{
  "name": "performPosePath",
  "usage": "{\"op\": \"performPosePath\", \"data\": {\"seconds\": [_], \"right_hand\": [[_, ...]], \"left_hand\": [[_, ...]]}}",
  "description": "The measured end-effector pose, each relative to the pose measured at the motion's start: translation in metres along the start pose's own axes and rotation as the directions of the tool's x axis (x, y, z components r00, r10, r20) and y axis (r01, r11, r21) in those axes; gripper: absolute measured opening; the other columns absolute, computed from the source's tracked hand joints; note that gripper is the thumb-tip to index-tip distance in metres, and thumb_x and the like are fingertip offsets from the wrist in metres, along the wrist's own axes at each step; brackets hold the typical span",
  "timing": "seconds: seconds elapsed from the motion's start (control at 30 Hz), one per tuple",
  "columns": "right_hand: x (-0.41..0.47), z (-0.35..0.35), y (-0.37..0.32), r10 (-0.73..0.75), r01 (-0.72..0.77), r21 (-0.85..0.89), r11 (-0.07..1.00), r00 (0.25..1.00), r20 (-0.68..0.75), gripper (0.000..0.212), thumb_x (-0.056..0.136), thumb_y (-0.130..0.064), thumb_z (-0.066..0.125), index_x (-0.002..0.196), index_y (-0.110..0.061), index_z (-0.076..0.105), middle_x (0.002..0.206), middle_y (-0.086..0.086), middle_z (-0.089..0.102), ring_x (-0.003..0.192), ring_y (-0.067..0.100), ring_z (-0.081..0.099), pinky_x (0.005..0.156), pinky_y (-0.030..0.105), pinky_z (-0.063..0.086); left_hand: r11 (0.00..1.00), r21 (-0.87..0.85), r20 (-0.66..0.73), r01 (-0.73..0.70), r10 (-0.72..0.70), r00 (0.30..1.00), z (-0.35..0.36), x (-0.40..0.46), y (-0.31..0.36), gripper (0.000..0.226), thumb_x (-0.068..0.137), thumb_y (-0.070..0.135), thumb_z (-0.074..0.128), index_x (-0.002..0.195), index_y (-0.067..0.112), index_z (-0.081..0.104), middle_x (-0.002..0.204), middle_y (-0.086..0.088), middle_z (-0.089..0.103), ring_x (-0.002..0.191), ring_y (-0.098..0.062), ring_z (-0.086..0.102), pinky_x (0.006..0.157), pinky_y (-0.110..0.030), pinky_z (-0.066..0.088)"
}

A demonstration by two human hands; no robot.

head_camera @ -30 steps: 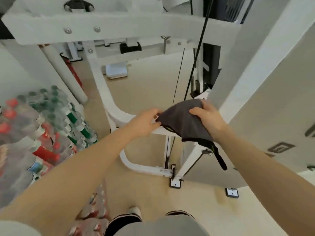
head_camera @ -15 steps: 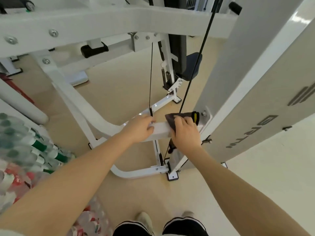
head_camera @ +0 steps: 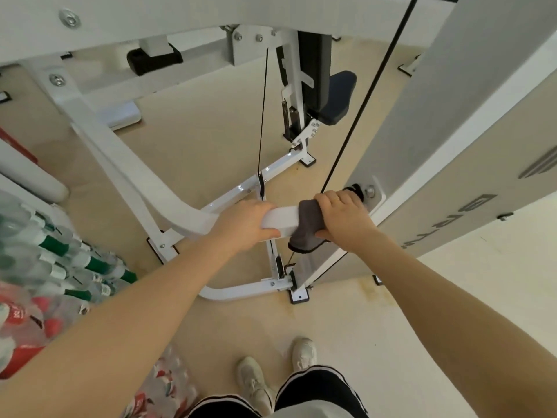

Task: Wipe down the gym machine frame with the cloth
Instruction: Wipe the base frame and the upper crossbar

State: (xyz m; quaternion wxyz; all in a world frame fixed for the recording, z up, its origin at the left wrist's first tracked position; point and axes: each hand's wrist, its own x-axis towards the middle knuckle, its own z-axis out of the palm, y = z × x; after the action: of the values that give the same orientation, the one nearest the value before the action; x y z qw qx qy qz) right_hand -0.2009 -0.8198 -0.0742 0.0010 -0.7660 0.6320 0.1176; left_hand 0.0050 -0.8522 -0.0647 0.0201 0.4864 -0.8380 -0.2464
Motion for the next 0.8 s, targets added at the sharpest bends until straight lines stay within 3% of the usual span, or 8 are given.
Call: {"op": "performPosePath", "data": {"seconds": [0.13,0.23,0.37,0.43,0.5,0.6,0.7,0.8], "right_hand": [[0.019,0.004,-0.038,-0.16,0.165,0.047,0.985,0.983,-0.093,0.067,0.083,-0.048,0.06,0.134,-0.011,0.037,0.132,0.006,0.047,0.122,0.026,0.043,0.105,0.037,0.025],[0.025,0.007,-0.037,-0.256,0.27,0.067,0.96,0.952,-0.168,0.068,0.071,-0.043,0.075,0.122,-0.007,0.05,0.114,0.009,0.058,0.105,0.03,0.056,0.091,0.04,0.037],[0.013,0.008,0.006,-0.202,0.206,0.046,0.977,0.976,-0.082,0.07,0.078,-0.038,0.069,0.136,-0.015,0.035,0.129,0.003,0.047,0.119,0.024,0.045,0.1,0.033,0.029],[0.003,0.008,0.02,-0.149,0.135,-0.11,0.985,0.981,-0.126,0.07,0.073,-0.026,0.076,0.132,-0.01,0.042,0.124,0.007,0.053,0.115,0.027,0.05,0.103,0.036,0.033],[-0.004,0.008,0.019,-0.101,0.077,-0.161,0.984,0.983,-0.151,0.062,0.077,-0.014,0.069,0.132,-0.004,0.042,0.125,0.014,0.053,0.119,0.032,0.048,0.109,0.04,0.028],[-0.004,0.015,0.0,-0.051,0.041,-0.097,0.994,0.993,-0.104,0.074,0.083,-0.027,0.063,0.141,-0.002,0.024,0.14,0.018,0.035,0.135,0.034,0.027,0.115,0.042,0.012],[0.004,0.019,-0.016,-0.066,0.074,0.038,0.997,0.981,-0.181,0.087,0.059,-0.057,0.076,0.124,-0.004,0.051,0.116,0.014,0.057,0.109,0.033,0.053,0.103,0.044,0.035],[0.011,0.028,-0.008,-0.127,0.133,0.0,0.991,0.948,-0.29,0.074,0.049,-0.057,0.082,0.103,-0.009,0.065,0.091,0.008,0.066,0.08,0.028,0.063,0.079,0.037,0.051]], "left_hand": [[0.999,-0.03,0.011,0.021,-0.02,1.0,0.003,0.001,-0.001,0.054,0.082,0.036,0.066,0.13,0.018,0.048,0.122,-0.006,0.056,0.111,-0.025,0.052,0.09,-0.036,0.041],[0.997,-0.053,0.018,0.049,-0.048,0.999,0.003,0.001,0.001,0.054,0.081,0.034,0.067,0.128,0.015,0.05,0.121,-0.007,0.056,0.109,-0.024,0.053,0.089,-0.038,0.042],[0.997,0.01,0.044,0.075,-0.076,0.996,0.001,0.001,0.006,0.054,0.084,0.036,0.063,0.131,0.017,0.045,0.129,-0.003,0.051,0.113,-0.023,0.05,0.089,-0.034,0.041],[0.996,0.033,0.045,0.087,-0.089,0.995,0.0,0.0,0.008,0.053,0.085,0.037,0.062,0.132,0.019,0.043,0.131,-0.001,0.049,0.113,-0.022,0.05,0.087,-0.032,0.04],[0.995,0.04,0.036,0.095,-0.097,0.995,0.001,-0.002,0.01,0.052,0.086,0.037,0.061,0.132,0.02,0.042,0.132,0.001,0.049,0.112,-0.02,0.05,0.084,-0.03,0.039],[0.99,0.054,0.003,0.131,-0.131,0.991,0.003,-0.004,0.014,0.052,0.087,0.037,0.06,0.133,0.021,0.041,0.133,0.001,0.05,0.111,-0.022,0.051,0.084,-0.031,0.039],[0.98,0.067,-0.034,0.187,-0.185,0.982,0.005,-0.006,0.02,0.053,0.086,0.038,0.06,0.134,0.023,0.041,0.132,-0.001,0.052,0.112,-0.025,0.051,0.087,-0.031,0.037],[0.98,0.027,-0.049,0.199,-0.197,0.979,0.007,-0.008,0.021,0.055,0.086,0.035,0.061,0.136,0.022,0.042,0.132,-0.004,0.051,0.116,-0.024,0.049,0.091,-0.029,0.034]]}}
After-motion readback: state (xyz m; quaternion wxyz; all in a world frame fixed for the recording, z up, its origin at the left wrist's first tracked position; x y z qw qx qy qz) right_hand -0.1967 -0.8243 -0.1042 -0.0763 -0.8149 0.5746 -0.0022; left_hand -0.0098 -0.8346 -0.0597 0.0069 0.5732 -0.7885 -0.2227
